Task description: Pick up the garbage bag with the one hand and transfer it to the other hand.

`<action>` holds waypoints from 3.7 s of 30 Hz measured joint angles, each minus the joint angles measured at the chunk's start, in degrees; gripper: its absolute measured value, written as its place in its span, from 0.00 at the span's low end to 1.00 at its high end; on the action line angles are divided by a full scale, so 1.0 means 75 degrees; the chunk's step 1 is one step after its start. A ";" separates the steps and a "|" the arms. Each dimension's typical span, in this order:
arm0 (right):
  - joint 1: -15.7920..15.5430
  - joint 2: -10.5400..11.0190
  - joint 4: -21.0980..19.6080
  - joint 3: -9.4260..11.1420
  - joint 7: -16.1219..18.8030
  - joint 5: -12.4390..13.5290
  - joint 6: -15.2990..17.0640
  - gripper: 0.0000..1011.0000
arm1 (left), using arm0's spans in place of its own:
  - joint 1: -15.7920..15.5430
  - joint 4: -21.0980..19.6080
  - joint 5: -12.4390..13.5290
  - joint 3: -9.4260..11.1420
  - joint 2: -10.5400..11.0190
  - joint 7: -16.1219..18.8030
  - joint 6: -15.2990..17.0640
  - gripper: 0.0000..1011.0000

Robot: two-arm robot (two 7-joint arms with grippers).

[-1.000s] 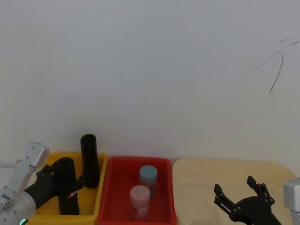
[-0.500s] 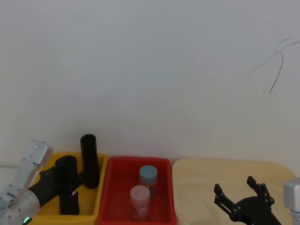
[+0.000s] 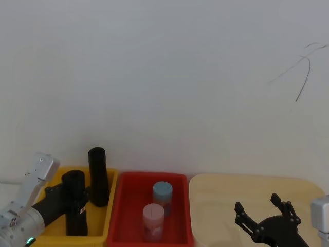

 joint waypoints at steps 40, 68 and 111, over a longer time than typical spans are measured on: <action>0.0000 0.0000 0.0000 0.0000 0.0000 0.0001 0.0000 0.99 | -0.0940 -0.1679 -0.1764 -0.0284 0.0132 -0.1908 0.1328 0.43; 0.0321 0.0245 -0.0070 0.0109 0.0604 0.0315 0.0440 0.99 | -0.1460 -0.1355 -0.2012 0.0356 -0.0282 -0.2611 0.1267 0.43; 0.3236 0.0754 0.0997 -0.1194 0.3386 0.1293 0.2346 0.99 | -0.1526 -0.1304 -0.2020 0.0447 -0.0345 -0.2679 0.1221 0.43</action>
